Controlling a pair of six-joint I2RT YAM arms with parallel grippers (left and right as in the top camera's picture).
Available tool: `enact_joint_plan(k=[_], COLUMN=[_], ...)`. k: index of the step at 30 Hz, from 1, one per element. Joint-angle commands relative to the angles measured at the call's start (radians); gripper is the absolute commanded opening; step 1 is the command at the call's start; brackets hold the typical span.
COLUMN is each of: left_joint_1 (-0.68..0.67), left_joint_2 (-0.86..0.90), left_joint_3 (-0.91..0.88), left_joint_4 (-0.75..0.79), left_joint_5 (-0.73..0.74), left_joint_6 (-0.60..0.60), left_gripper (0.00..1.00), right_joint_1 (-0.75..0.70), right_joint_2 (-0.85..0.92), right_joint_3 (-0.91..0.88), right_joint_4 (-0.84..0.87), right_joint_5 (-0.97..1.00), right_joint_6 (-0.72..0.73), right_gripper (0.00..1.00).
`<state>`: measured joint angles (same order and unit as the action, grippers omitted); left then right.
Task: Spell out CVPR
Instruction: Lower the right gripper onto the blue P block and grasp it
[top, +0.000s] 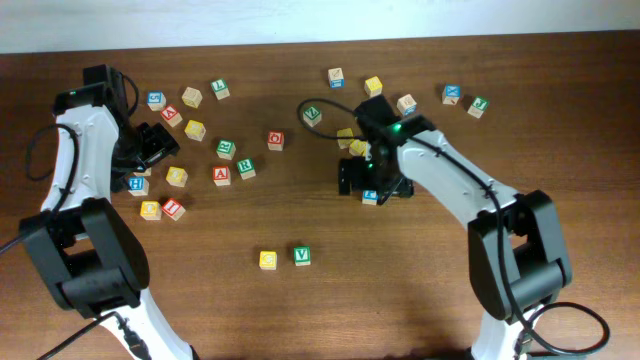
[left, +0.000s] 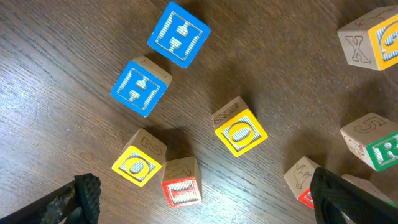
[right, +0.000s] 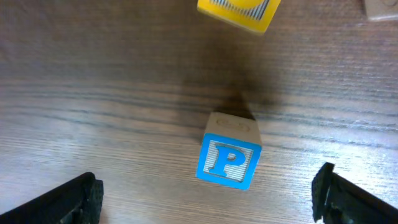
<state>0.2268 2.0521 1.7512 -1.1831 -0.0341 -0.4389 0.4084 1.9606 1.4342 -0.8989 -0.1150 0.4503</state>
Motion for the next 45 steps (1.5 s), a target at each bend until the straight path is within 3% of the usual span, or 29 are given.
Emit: enact_joint_plan(k=[1,4,5,6,11,18,35,45], left_joint_1=[0.003,0.003,0.003,0.003,0.003,0.003,0.003,0.003], left_joint_2=[0.009,0.009,0.009,0.009,0.009,0.009,0.009,0.009], left_joint_3=[-0.003,-0.003,-0.003,-0.003,-0.003,-0.003,-0.003,-0.003], left_joint_4=[0.0,0.0,0.0,0.0,0.0,0.0,0.0,0.0], left_joint_5=[-0.008,-0.008,-0.008,-0.008,-0.008,-0.008,-0.008,-0.008], left_joint_6=[-0.013,-0.013,-0.013,-0.013,-0.013,-0.013,-0.013,-0.013], left_gripper=[0.99,0.99,0.99,0.99,0.99,0.99,0.99,0.99], right_joint_1=[0.024,0.024,0.024,0.024,0.025,0.025,0.025,0.025], right_joint_2=[0.029,0.039,0.045,0.05,0.09,0.105,0.105,0.105], right_joint_3=[-0.03,-0.047,-0.047,-0.047,-0.047,-0.047,-0.041,-0.041], right_joint_4=[0.011,0.042,0.048,0.051,0.059,0.071,0.114,0.098], right_joint_5=[0.094,0.094,0.094,0.095,0.124,0.128,0.128,0.153], right_joint_6=[0.042,0.082,0.082,0.082,0.082,0.078,0.078,0.079], right_gripper=[0.91,0.88,0.75,0.69,0.69,0.44,0.38,0.24])
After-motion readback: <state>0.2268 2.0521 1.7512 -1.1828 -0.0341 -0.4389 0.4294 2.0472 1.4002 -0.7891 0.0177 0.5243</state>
